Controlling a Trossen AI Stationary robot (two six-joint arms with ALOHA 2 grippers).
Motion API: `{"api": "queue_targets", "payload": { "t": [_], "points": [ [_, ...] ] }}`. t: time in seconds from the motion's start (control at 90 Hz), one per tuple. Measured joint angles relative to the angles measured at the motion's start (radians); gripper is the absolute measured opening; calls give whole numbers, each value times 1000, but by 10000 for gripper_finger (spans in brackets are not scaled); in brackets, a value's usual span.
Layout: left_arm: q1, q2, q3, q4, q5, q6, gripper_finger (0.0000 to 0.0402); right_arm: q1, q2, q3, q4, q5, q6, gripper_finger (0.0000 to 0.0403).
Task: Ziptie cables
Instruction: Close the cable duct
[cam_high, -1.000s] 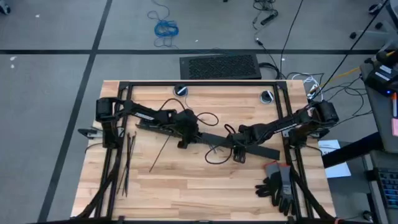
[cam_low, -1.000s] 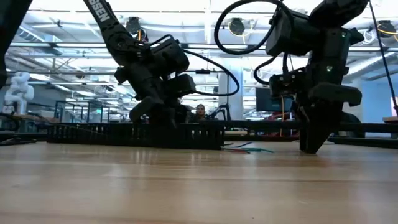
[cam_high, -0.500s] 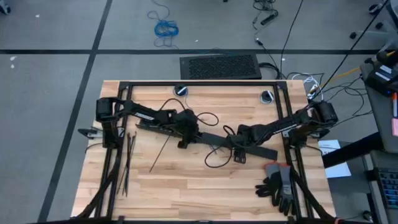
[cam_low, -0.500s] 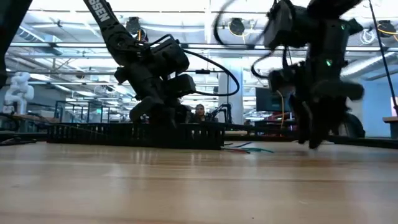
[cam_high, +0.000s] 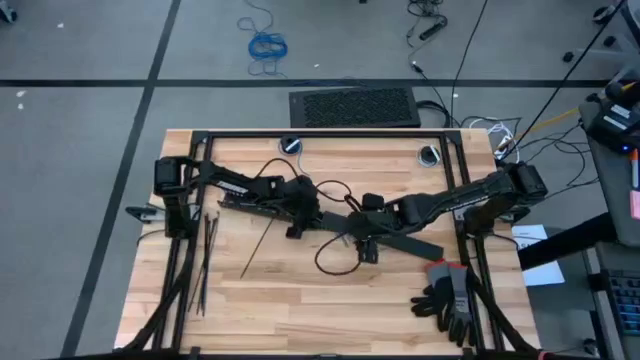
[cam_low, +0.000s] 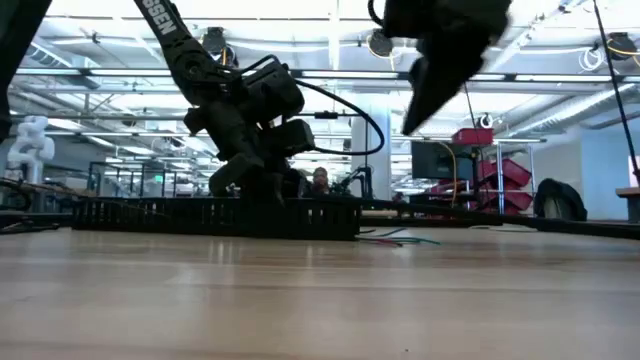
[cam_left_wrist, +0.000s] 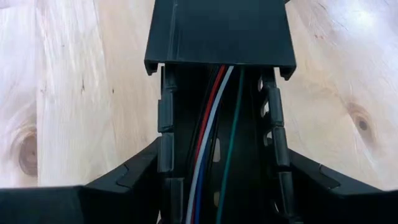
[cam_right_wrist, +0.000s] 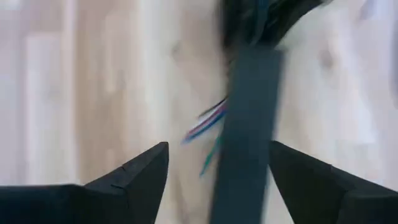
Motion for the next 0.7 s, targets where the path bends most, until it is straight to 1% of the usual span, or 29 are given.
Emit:
{"api": "queue_targets", "payload": {
  "t": [0.056,0.111,0.167,0.289,0.322,0.478,0.7],
  "points": [
    [0,0,0,0,0,0,243,-23,5,-9,64,26,-10,225],
    [0,0,0,-2,0,0,243,-42,11,-27,135,35,-23,189],
    [0,0,0,-3,0,-1,243,-58,23,-52,214,36,-38,147],
    [0,0,0,-3,0,-1,243,-71,49,-94,342,28,-77,34],
    [0,0,0,-3,0,-1,243,-71,59,-103,365,28,-92,18],
    [0,0,0,-3,0,-3,243,-89,129,-126,447,33,-92,2],
    [0,0,0,8,0,-4,243,-122,228,-126,511,28,-121,0]
  ]
}}
